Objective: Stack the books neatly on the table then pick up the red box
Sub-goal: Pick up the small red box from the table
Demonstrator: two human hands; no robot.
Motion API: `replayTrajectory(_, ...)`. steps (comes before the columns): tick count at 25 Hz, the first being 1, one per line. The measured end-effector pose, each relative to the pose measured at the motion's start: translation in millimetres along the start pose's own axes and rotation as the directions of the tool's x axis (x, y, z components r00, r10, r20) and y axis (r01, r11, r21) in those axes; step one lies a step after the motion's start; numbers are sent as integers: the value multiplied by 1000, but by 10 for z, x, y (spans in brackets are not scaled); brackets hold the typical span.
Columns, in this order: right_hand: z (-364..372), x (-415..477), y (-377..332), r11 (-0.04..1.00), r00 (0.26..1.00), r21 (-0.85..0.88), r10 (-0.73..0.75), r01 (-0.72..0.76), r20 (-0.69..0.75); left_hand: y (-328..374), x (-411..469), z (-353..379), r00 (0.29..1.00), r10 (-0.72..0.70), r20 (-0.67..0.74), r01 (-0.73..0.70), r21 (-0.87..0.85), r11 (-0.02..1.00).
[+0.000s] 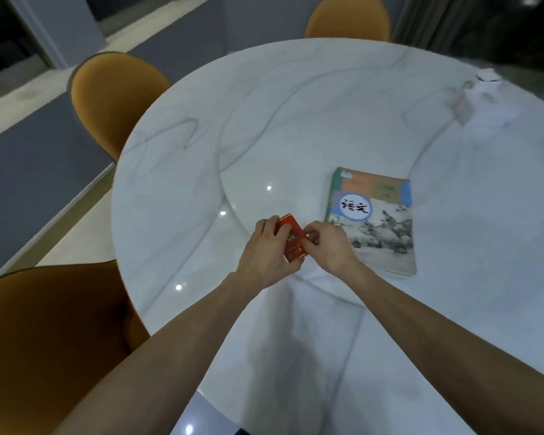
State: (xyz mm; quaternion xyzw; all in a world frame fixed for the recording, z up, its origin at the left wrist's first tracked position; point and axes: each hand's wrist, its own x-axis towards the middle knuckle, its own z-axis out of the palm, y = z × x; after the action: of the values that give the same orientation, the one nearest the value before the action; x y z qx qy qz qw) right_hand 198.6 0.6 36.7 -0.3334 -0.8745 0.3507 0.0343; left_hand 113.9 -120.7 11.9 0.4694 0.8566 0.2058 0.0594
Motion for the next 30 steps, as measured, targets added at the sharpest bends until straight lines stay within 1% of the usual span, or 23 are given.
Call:
replayTrajectory(3, -383, -179, 343, 996, 994, 37, 79, -76, -77, 464, 179, 138, 994, 101, 34, -101, -10, 995)
replayTrajectory(7, -817, -466, 838, 984, 972, 82, 170, -158, -165, 1093, 347, 370, 970, 222, 99, -220, -28, 975)
replayTrajectory(11, -1171, -828, 1384, 960, 928, 107, 277, -258, -250, 1748, 427, 671, 923, 341, 180, -339, -41, 940)
replayTrajectory(15, -1407, -1188, 1884, 912, 863, 192, 407, -363, -298, 2321, 442, 994, 858, 457, 235, -462, -40, 886)
replayTrajectory(18, -1543, -1442, 2212, 871, 809, 254, 486, -420, -331, 2725, 420, 1244, 815, 505, 285, -510, -63, 858)
replayTrajectory(24, -1759, -1840, 2901, 795, 711, 317, 605, -517, -358, 3423, 357, 1793, 737, 574, 356, -576, -113, 810)
replayTrajectory(26, -1807, -1923, 3077, 780, 684, 327, 625, -533, -377, 3605, 346, 1935, 716, 592, 370, -594, -122, 795)
replayTrajectory(30, -1930, -2074, 3564, 743, 604, 351, 669, -570, -433, 4038, 379, 2308, 669, 626, 400, -620, -164, 767)
